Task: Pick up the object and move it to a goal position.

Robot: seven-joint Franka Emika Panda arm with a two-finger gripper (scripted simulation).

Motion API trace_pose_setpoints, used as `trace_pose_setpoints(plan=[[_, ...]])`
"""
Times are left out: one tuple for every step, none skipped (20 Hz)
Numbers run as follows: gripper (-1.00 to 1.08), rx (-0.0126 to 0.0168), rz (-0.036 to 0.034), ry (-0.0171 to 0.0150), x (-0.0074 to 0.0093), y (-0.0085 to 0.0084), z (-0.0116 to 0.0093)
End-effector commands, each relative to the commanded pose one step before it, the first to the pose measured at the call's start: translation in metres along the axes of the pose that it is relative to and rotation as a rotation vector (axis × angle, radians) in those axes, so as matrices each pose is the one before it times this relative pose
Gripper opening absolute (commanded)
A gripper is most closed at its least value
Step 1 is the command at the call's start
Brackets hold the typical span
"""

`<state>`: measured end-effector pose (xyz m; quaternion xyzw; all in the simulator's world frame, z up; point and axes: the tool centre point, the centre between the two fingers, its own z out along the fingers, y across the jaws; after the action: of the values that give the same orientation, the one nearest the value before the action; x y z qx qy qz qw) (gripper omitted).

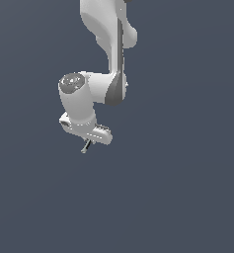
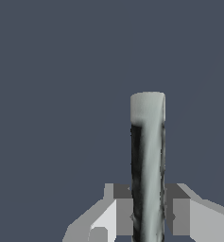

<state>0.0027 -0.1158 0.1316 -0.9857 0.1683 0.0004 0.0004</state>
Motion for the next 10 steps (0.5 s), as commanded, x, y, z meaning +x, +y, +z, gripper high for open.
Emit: trace_pose_setpoints(plan=[[-1.00,0.00025,0.00019,0.00058,0.00097,0.01061,-0.02901],[-1.00,0.00000,0.00000,0.00000,0.00055,0.00399,-0.01098],[-1.00,0.00000,0.00000,0.00000,0.00056,0.00385,-0.01062],[-1.00,0.00000,0.00000,0.00000,0.00057,0.00371,-0.01022],[-1.00,0.00000,0.00000,0.00000,0.00058,0.00355,-0.00981],[-1.00,0.00000,0.00000,0.00000,0.00061,0.00340,-0.00938],[-1.00,0.00000,0.00000,0.00000,0.00064,0.00323,-0.00892],[-1.00,0.00000,0.00000,0.00000,0.00067,0.00304,-0.00841],[-1.00,0.00000,0.00000,0.00000,0.00067,0.00282,-0.00779],[-1.00,-0.00062,-0.00003,0.00029,0.00057,0.00242,-0.00729]])
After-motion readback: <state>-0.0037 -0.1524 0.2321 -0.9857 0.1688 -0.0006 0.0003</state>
